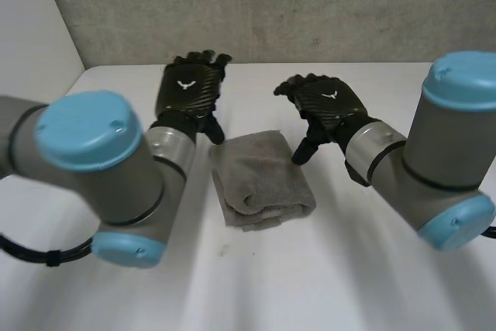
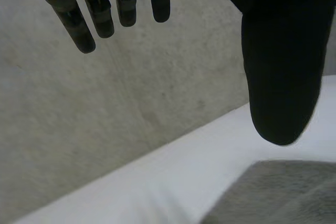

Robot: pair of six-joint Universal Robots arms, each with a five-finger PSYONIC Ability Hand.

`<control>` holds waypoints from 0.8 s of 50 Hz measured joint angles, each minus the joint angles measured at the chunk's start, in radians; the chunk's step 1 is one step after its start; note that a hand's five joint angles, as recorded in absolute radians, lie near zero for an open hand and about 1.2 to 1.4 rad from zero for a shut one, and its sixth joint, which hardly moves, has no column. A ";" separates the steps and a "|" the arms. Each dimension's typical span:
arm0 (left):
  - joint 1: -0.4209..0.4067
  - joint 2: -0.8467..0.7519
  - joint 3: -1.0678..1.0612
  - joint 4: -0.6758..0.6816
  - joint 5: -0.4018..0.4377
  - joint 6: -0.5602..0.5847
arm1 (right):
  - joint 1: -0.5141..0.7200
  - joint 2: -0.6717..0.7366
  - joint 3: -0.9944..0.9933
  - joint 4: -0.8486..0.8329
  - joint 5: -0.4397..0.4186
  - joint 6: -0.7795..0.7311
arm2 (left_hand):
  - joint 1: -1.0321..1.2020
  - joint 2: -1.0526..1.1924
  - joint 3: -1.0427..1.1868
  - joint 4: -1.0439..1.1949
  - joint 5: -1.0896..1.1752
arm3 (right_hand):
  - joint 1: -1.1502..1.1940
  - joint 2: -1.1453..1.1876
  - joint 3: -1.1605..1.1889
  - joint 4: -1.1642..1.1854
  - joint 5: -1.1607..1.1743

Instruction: Fold the laundry

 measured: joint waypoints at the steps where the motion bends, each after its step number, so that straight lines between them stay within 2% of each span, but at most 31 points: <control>1: -0.007 -0.046 0.051 -0.042 0.000 -0.023 | -0.008 0.015 -0.018 0.020 -0.012 0.015 | 0.003 0.003 0.002 0.004 0.000 | 0.000 0.000 0.000 0.000 0.000; 5: -0.017 -0.138 0.143 -0.131 -0.005 -0.053 | -0.032 0.121 -0.116 0.110 -0.064 0.046 | 0.003 0.004 0.004 0.004 0.000 | 0.000 0.000 0.000 0.000 0.000; 6: -0.020 -0.180 0.176 -0.172 -0.008 -0.061 | -0.036 0.185 -0.168 0.145 -0.081 0.043 | 0.003 0.004 0.004 0.004 0.000 | 0.000 0.000 0.000 0.000 0.000; 7: -0.020 -0.180 0.176 -0.172 -0.008 -0.061 | -0.036 0.185 -0.168 0.145 -0.081 0.043 | 0.003 0.004 0.004 0.004 0.000 | 0.000 0.000 0.000 0.000 0.000; 8: -0.022 -0.220 0.201 -0.209 -0.012 -0.066 | -0.038 0.251 -0.219 0.171 -0.093 0.031 | 0.003 0.004 0.004 0.004 0.000 | 0.000 0.000 0.000 0.000 0.000; 12: -0.021 -0.272 0.215 -0.249 -0.014 -0.066 | -0.038 0.354 -0.289 0.197 -0.100 -0.015 | 0.000 0.002 0.002 0.001 0.000 | 0.000 0.000 0.000 0.000 0.000; 14: -0.021 -0.272 0.215 -0.249 -0.014 -0.066 | -0.038 0.354 -0.289 0.197 -0.100 -0.015 | 0.000 0.002 0.002 0.001 0.000 | 0.000 0.000 0.000 0.000 0.000; 15: -0.019 -0.293 0.202 -0.258 -0.012 -0.060 | -0.037 0.408 -0.317 0.201 -0.093 -0.072 | 0.000 -0.001 0.000 0.001 0.000 | 0.000 0.000 0.000 0.000 0.000; 19: -0.017 -0.302 0.171 -0.257 -0.007 -0.048 | -0.038 0.434 -0.327 0.199 -0.080 -0.140 | -0.001 -0.004 -0.004 -0.002 0.000 | -0.014 0.000 0.000 0.000 -0.004; 24: -0.016 -0.275 0.148 -0.257 -0.005 -0.019 | -0.049 0.378 -0.318 0.195 -0.066 -0.181 | -0.003 -0.008 -0.008 -0.006 0.000 | -0.015 0.000 0.000 0.000 -0.004; 30: -0.010 -0.155 0.148 -0.259 -0.002 0.024 | -0.056 0.231 -0.292 0.189 -0.034 -0.185 | -0.006 -0.013 -0.013 -0.011 0.000 | -0.015 0.000 0.000 0.000 -0.005; 31: -0.005 -0.088 0.152 -0.264 0.000 0.030 | -0.059 0.147 -0.281 0.188 -0.004 -0.180 | -0.008 -0.014 -0.013 -0.011 0.000 | -0.015 0.000 0.000 0.000 -0.005; 32: -0.005 -0.088 0.152 -0.264 0.000 0.030 | -0.059 0.147 -0.281 0.188 -0.004 -0.180 | -0.008 -0.014 -0.013 -0.011 0.000 | -0.015 0.000 0.000 0.000 -0.005; 33: 0.004 -0.024 0.156 -0.270 0.001 0.033 | -0.060 0.112 -0.277 0.187 0.011 -0.176 | -0.009 -0.014 -0.014 -0.011 0.000 | -0.015 0.000 0.000 0.000 -0.005; 34: 0.012 0.023 0.157 -0.279 0.001 0.033 | -0.067 0.043 -0.272 0.187 0.042 -0.167 | -0.009 -0.014 -0.014 -0.011 0.000 | -0.015 0.000 0.000 0.000 -0.005; 40: 0.051 0.183 0.171 -0.333 0.001 0.029 | -0.094 -0.082 -0.265 0.191 0.117 -0.133 | -0.009 -0.014 -0.014 -0.011 0.000 | -0.015 0.000 0.000 0.000 -0.005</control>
